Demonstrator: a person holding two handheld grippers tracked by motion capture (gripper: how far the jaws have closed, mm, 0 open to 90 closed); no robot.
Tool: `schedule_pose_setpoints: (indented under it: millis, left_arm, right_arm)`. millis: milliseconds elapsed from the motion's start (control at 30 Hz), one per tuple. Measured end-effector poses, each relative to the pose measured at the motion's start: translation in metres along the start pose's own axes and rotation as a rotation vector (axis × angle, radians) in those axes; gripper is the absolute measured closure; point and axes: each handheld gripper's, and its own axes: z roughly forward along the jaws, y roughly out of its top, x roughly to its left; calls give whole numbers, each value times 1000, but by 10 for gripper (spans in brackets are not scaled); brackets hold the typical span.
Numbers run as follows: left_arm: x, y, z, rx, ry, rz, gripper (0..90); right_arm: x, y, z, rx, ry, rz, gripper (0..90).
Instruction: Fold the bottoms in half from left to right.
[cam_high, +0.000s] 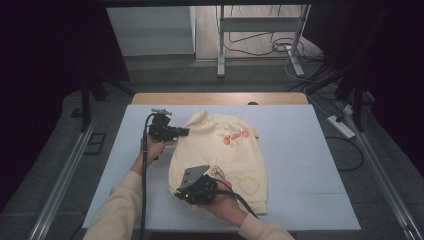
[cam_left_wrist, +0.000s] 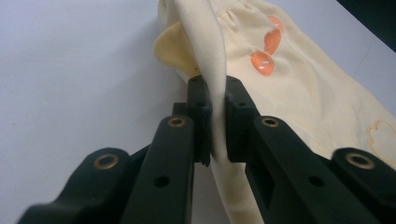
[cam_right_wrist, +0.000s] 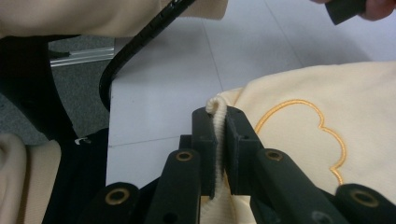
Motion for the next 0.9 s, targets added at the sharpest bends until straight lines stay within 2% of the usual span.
schedule_pose_setpoints:
  millis: [167, 367, 533, 633, 700, 767, 833, 900]
  left_arm:
    - [0, 1, -2, -13, 0, 6, 828]
    - [-2, 6, -18, -55, -9, 8, 828]
    - [1, 3, -15, -39, -15, -13, 828]
    - [0, 5, -19, -52, -12, -7, 829]
    - [-1, 7, -26, -72, -18, -3, 829]
    - [-2, 10, -35, -95, -19, -3, 829]
    - [-3, 11, -41, -113, -19, -5, 829]
    - [-2, 10, -41, -106, -18, -9, 829]
  right_arm:
    - [1, 1, 4, 2, 1, -8, 832]
    - [1, 14, 2, -47, 9, -23, 832]
    - [2, 15, 1, -49, 9, -23, 832]
    - [1, 14, 3, -50, 18, -15, 832]
    - [0, 17, 3, -69, 26, -18, 832]
    - [0, 27, 0, -115, 40, -22, 832]
    - [1, 30, -2, -122, 39, -27, 832]
    - [2, 33, -2, -129, 39, -34, 832]
